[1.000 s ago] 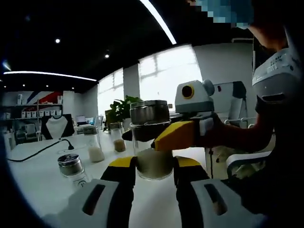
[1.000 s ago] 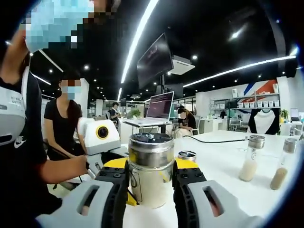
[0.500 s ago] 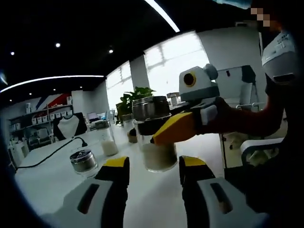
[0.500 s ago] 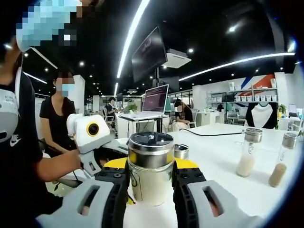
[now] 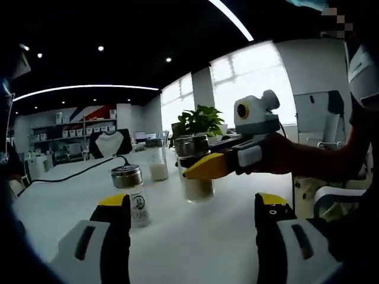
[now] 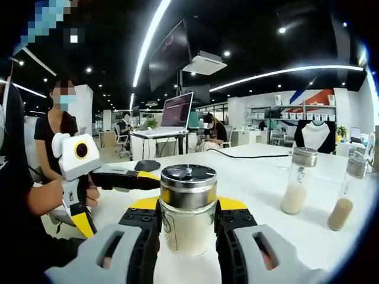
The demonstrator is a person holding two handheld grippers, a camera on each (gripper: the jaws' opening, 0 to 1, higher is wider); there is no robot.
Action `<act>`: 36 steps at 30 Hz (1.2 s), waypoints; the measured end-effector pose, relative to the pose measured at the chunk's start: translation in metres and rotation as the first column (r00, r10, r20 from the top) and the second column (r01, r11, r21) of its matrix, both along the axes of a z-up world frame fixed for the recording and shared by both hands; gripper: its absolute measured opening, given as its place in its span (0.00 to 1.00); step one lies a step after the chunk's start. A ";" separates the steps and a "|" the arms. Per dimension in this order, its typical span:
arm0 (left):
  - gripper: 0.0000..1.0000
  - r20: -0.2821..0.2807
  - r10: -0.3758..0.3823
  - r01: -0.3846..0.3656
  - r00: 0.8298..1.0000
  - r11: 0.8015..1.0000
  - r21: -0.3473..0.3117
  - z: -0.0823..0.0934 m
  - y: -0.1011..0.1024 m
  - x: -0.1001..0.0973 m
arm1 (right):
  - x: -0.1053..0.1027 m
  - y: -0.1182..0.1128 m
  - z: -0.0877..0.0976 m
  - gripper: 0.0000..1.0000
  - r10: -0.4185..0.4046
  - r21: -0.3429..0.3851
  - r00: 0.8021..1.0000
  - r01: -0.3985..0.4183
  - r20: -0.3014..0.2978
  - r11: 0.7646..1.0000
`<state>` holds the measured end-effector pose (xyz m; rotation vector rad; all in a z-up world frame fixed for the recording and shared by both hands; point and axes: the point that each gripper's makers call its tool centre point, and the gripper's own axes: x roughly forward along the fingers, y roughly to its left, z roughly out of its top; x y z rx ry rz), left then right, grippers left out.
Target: Rotate the seasoning bottle until the label or dispensing opening points toward the visible target arrow and the bottle remains upright within the marked orientation range
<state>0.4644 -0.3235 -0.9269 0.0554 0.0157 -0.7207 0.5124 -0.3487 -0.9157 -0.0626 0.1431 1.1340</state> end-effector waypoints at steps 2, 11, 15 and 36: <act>0.97 -0.013 0.022 -0.022 1.000 0.998 -0.055 0.003 0.006 0.004 | 0.006 -0.001 -0.001 0.33 -0.006 0.017 1.000 0.006 -0.011 1.000; 1.00 -0.069 0.093 -0.099 0.993 0.991 -0.088 -0.001 0.027 0.013 | 0.031 0.001 -0.016 0.33 -0.034 -0.017 0.999 0.034 0.000 0.999; 1.00 -0.079 0.104 -0.111 0.991 0.990 -0.087 -0.002 0.029 0.013 | 0.038 0.002 -0.025 0.33 -0.042 -0.041 0.999 0.042 0.004 0.998; 1.00 -0.084 0.120 -0.130 0.989 0.983 -0.126 -0.005 0.033 0.011 | 0.036 -0.008 -0.055 0.33 0.044 -0.170 0.998 -0.036 0.041 0.985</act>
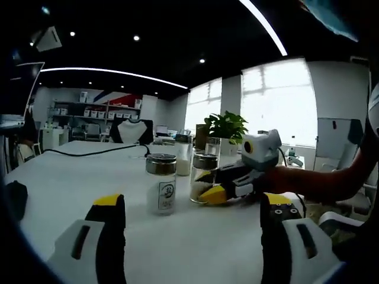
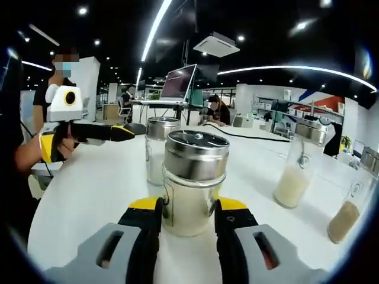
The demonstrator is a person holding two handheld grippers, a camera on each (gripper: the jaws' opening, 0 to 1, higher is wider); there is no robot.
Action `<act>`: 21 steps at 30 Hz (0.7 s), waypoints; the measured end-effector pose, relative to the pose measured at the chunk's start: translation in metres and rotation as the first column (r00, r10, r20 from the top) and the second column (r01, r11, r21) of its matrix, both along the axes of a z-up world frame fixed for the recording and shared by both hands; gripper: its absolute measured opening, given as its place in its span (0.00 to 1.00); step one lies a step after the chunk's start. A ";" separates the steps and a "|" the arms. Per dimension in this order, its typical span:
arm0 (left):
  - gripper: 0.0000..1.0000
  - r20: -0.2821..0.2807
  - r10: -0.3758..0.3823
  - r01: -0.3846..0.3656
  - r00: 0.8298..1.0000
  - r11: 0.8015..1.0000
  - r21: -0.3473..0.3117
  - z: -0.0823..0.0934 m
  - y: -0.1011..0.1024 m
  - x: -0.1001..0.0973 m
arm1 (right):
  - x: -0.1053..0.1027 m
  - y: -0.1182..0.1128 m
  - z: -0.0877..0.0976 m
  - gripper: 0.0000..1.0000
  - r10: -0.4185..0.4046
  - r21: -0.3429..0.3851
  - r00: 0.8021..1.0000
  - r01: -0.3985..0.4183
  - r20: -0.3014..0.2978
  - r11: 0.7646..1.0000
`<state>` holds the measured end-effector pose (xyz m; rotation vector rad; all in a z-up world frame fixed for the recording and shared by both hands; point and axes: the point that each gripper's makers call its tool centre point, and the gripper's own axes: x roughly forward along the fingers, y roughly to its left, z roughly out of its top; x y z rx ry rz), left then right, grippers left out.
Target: Rotate the seasoning bottle until the label or dispensing opening points toward the visible target arrow and the bottle remains upright within the marked orientation range
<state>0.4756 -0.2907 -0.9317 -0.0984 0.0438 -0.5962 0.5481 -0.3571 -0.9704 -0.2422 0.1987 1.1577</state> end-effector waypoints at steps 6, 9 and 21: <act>1.00 -0.001 -0.007 0.007 1.000 1.000 0.004 -0.001 -0.002 0.000 | -0.001 0.005 -0.001 0.32 0.055 0.000 0.999 -0.055 -0.003 0.999; 1.00 0.002 -0.005 0.005 1.000 1.000 0.014 0.000 -0.002 -0.001 | 0.002 0.008 -0.001 0.32 0.089 0.001 0.996 -0.089 0.002 0.996; 1.00 0.003 -0.003 0.003 1.000 1.000 0.027 -0.001 -0.001 -0.002 | 0.008 0.011 -0.002 0.32 0.156 -0.006 0.988 -0.156 -0.012 0.988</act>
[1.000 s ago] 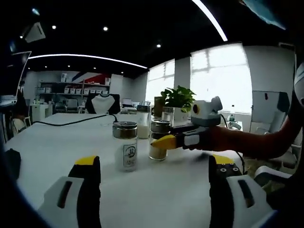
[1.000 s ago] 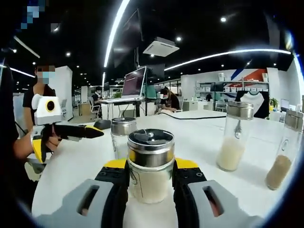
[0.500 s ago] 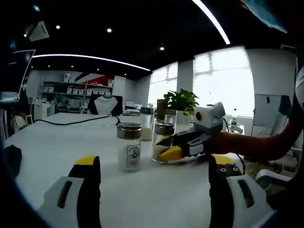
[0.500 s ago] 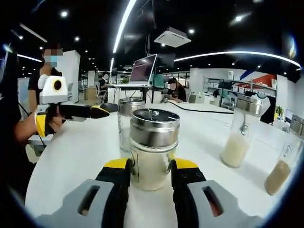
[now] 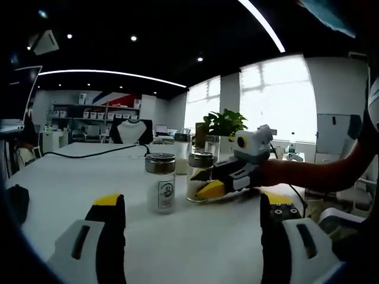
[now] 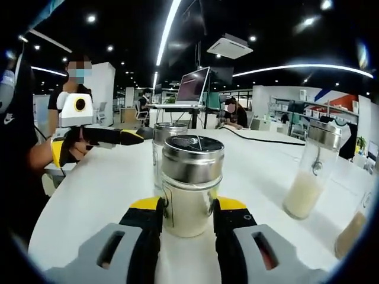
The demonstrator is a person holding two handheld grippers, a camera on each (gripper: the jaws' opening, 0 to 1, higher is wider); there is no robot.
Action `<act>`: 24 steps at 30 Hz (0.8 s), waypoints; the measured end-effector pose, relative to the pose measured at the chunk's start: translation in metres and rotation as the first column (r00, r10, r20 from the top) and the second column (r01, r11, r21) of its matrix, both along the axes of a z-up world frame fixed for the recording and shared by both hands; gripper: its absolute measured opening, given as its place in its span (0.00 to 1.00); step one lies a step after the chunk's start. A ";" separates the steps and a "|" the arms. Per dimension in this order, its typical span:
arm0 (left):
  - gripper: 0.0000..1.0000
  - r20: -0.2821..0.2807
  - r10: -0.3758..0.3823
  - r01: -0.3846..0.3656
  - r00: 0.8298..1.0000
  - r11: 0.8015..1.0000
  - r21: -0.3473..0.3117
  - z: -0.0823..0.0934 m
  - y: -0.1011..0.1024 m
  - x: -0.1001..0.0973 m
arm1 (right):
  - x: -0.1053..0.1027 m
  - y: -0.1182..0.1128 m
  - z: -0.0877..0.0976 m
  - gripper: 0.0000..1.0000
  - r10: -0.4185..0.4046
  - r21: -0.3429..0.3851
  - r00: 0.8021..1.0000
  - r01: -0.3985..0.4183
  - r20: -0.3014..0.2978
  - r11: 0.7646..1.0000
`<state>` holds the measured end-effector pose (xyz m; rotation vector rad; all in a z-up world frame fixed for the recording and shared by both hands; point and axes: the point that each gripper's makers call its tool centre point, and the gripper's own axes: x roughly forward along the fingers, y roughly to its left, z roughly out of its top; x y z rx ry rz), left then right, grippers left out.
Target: Rotate the seasoning bottle until the label or dispensing opening points toward the visible target arrow and the bottle remains upright within the marked orientation range
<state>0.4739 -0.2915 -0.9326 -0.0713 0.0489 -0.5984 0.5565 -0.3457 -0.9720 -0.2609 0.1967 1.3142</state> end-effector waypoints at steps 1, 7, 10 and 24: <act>1.00 -0.002 0.000 0.000 1.000 1.000 0.001 -0.001 0.000 0.000 | 0.000 0.000 0.000 0.32 0.001 0.000 1.000 -0.001 -0.002 1.000; 1.00 -0.012 -0.006 0.006 1.000 1.000 0.027 -0.005 -0.001 -0.001 | 0.001 0.000 0.000 0.32 0.011 0.000 1.000 -0.011 -0.009 1.000; 1.00 -0.014 -0.008 0.009 1.000 0.999 0.033 -0.006 -0.002 -0.001 | 0.002 0.000 0.000 0.32 0.006 0.005 1.000 -0.006 -0.005 1.000; 1.00 -0.012 -0.003 0.004 1.000 1.000 0.030 -0.004 0.000 -0.001 | 0.000 -0.002 0.000 0.32 -0.002 0.009 1.000 0.002 -0.026 1.000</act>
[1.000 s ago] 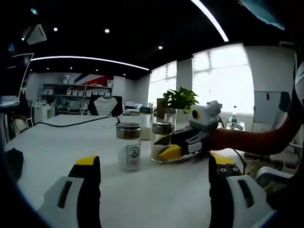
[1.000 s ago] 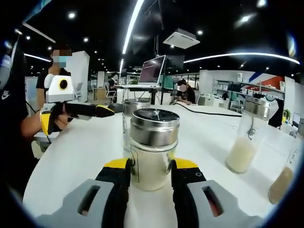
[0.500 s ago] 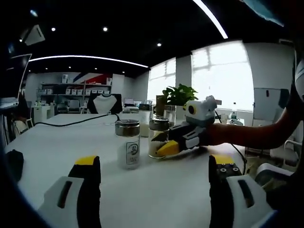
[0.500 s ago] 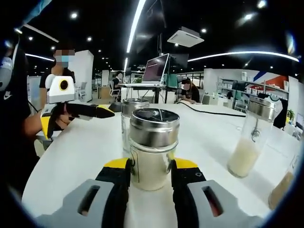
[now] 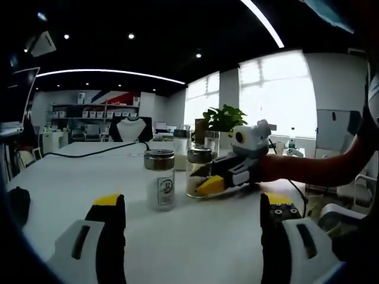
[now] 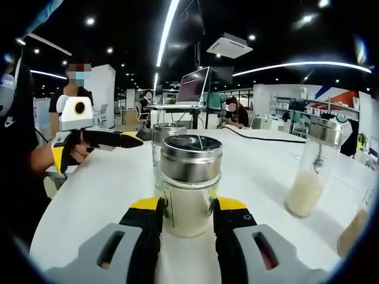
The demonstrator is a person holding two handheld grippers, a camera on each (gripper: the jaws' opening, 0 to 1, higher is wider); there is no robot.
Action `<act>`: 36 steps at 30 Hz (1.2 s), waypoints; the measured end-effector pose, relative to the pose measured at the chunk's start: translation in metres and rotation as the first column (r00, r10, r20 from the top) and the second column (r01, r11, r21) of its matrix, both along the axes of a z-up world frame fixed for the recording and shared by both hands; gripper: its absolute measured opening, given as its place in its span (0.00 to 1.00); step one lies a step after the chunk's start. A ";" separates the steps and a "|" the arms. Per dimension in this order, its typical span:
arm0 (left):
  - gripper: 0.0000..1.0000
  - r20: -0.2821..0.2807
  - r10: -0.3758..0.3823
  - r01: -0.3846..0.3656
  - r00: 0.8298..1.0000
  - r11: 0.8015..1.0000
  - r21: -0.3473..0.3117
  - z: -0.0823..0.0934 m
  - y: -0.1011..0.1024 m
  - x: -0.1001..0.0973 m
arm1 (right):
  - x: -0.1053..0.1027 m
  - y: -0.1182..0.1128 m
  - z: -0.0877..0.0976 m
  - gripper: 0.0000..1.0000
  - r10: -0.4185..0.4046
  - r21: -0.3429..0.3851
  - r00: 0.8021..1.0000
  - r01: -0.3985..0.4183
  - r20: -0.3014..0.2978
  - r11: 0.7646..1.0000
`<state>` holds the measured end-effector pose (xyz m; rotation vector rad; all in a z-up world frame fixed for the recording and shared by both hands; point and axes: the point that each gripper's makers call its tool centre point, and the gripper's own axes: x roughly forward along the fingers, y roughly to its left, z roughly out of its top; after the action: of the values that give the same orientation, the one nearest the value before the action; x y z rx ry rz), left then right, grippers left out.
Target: Rotate the seasoning bottle until the label or dispensing opening points toward the visible target arrow and the bottle remains upright within the marked orientation range
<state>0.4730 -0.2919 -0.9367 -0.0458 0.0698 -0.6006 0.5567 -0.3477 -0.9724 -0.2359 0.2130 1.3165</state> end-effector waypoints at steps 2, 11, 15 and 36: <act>1.00 -0.002 0.002 -0.002 1.000 1.000 -0.001 0.000 0.001 0.000 | -0.001 -0.001 0.000 0.33 -0.003 0.005 1.000 0.003 -0.017 1.000; 1.00 0.002 0.011 -0.011 1.000 1.000 -0.004 0.002 0.003 0.000 | -0.006 -0.011 0.032 0.46 -0.040 0.103 0.997 0.046 -0.058 0.994; 1.00 0.001 0.015 -0.015 1.000 1.000 0.003 0.001 0.004 0.000 | -0.006 -0.016 0.043 0.48 -0.080 0.113 0.995 0.085 -0.053 0.990; 1.00 0.014 -0.004 0.003 1.000 0.998 0.060 0.001 0.000 -0.005 | 0.073 -0.071 0.091 0.58 -0.467 0.295 0.882 0.465 -0.068 0.835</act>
<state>0.4675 -0.2922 -0.9352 0.0170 0.0739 -0.6021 0.6301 -0.4188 -0.8810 0.0758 0.0518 0.8423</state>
